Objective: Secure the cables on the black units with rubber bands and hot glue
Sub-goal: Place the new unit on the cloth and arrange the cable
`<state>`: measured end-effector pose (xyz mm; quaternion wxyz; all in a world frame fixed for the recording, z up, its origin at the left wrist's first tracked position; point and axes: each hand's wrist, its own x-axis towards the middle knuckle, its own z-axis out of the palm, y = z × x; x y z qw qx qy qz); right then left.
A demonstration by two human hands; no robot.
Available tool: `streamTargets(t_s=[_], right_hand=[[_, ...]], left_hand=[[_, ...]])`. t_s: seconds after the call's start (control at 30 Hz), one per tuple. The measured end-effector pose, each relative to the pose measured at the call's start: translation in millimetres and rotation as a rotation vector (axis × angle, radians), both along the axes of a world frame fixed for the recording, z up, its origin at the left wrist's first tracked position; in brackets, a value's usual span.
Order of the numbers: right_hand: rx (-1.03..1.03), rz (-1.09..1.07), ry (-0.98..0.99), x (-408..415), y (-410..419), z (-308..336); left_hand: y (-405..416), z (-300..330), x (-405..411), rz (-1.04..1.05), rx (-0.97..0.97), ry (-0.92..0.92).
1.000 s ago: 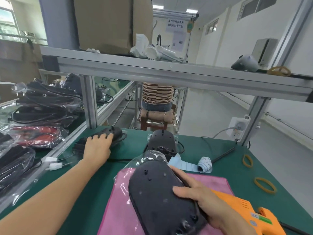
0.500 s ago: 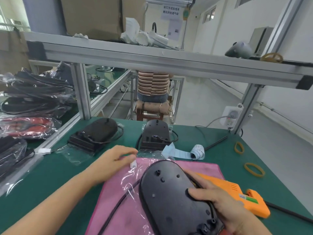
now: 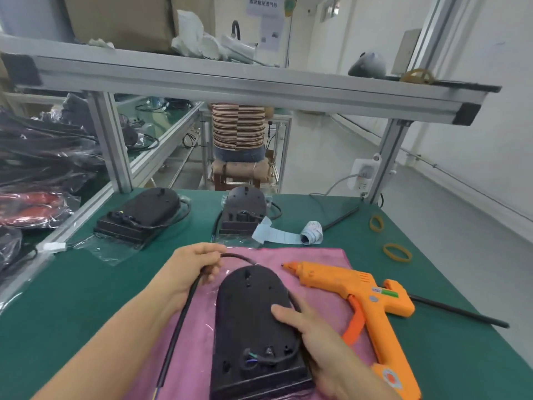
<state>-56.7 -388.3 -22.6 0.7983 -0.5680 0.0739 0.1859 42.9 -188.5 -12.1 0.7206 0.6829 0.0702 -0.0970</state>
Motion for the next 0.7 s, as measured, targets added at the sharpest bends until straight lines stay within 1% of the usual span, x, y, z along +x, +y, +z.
streamTargets(t_s=[0.03,0.07,0.1,0.17,0.2,0.23,0.27,0.3,0.33,0.4,0.43,0.57,0.63,0.7], right_hand=[[-0.079,-0.011,-0.014,-3,3,-1],[-0.215,-0.005,-0.074,-3,3,-1],[-0.43,0.017,-0.175,-1,0,0],[-0.972,0.054,-0.382,13,-11,6],[-1.208,0.051,-0.445,22,-17,10],[-1.331,0.031,-0.48,33,-22,15],[-1.348,0.005,-0.493,45,-25,21],[-1.327,-0.025,-0.491,59,-27,26],[-1.291,-0.061,-0.458,76,-27,29],[-1.249,-0.131,-0.4,110,-22,31],[-1.236,-0.156,-0.373,126,-18,31],[-1.2,-0.141,-0.308,169,0,24],[-1.247,-0.071,-0.306,176,1,21],[-1.278,-0.023,-0.308,177,-4,18]], left_hand=[[-7,-7,-3,0.0,0.066,0.003],[-10,-15,-6,0.002,0.164,-0.007],[-11,-21,-9,0.004,0.29,-0.029],[-10,-27,-9,-0.014,0.549,-0.108],[-9,-25,-6,-0.049,0.71,-0.161],[-9,-21,-5,-0.071,0.887,-0.219],[-12,-14,-2,-0.043,0.997,-0.27],[-18,-7,4,-0.008,1.02,-0.312],[-25,0,10,0.004,0.96,-0.311],[-43,10,29,0.012,0.723,-0.265],[-52,11,38,0.007,0.664,-0.236],[-75,9,60,0.018,0.556,-0.149],[-79,8,64,0.019,0.517,-0.116],[-82,8,66,0.023,0.453,-0.04]])
